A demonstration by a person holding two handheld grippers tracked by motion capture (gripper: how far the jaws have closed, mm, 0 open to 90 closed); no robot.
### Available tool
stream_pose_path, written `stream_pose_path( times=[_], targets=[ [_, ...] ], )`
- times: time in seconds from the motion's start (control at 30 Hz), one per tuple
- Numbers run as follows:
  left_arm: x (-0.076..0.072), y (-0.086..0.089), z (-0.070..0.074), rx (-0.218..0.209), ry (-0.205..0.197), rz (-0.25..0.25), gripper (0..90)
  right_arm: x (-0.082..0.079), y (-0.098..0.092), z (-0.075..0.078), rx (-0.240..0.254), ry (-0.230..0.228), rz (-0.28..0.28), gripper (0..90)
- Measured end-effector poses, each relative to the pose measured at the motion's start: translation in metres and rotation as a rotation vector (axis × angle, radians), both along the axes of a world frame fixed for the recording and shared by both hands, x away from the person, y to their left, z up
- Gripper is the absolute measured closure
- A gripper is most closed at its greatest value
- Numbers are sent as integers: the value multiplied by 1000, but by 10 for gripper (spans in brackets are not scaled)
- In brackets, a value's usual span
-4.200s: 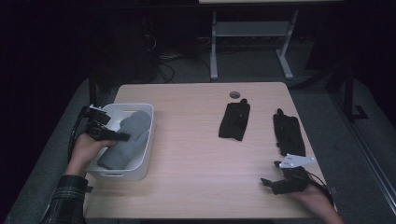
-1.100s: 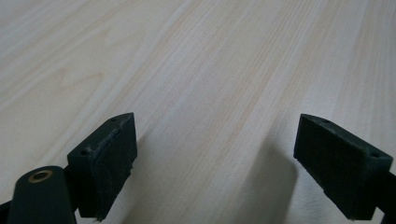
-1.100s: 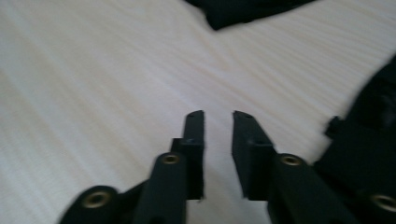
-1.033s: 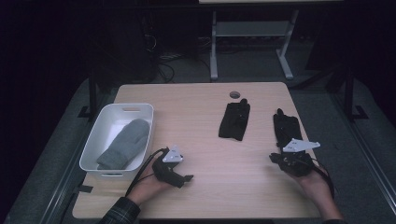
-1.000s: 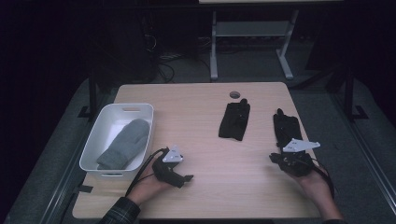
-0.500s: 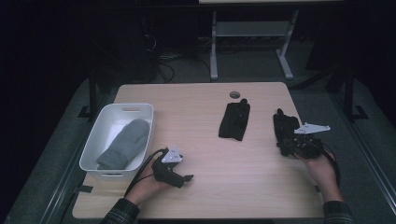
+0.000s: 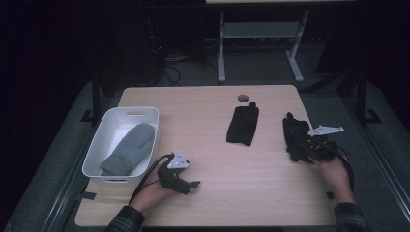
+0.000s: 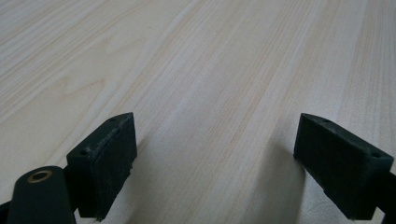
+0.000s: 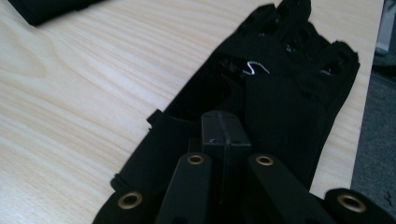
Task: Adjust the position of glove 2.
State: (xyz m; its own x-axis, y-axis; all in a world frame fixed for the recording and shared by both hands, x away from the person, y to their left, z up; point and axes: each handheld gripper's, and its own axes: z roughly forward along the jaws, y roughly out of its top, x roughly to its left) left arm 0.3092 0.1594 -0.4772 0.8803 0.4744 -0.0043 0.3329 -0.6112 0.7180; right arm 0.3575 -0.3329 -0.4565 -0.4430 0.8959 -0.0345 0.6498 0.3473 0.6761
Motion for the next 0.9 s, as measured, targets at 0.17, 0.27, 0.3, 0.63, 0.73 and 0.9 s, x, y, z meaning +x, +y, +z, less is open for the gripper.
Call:
stream_pose_path(
  times=[0.17,0.27,0.3,0.63,0.73,0.9],
  targets=[
    [0,0,0,-1,3,1,123,1,2,-6,1,26,7,900],
    [0,0,0,-1,3,1,122,0,3,-6,9,29,19,900],
    [0,0,0,-2,3,2,123,-1,6,-6,10,34,33,900],
    [0,0,0,-4,1,2,123,-15,28,-4,-6,47,145,900],
    [0,0,0,-5,1,2,123,-22,39,-3,-10,56,182,900],
    [0,0,0,-4,2,3,123,-29,50,-2,-6,67,224,900]
  ],
)
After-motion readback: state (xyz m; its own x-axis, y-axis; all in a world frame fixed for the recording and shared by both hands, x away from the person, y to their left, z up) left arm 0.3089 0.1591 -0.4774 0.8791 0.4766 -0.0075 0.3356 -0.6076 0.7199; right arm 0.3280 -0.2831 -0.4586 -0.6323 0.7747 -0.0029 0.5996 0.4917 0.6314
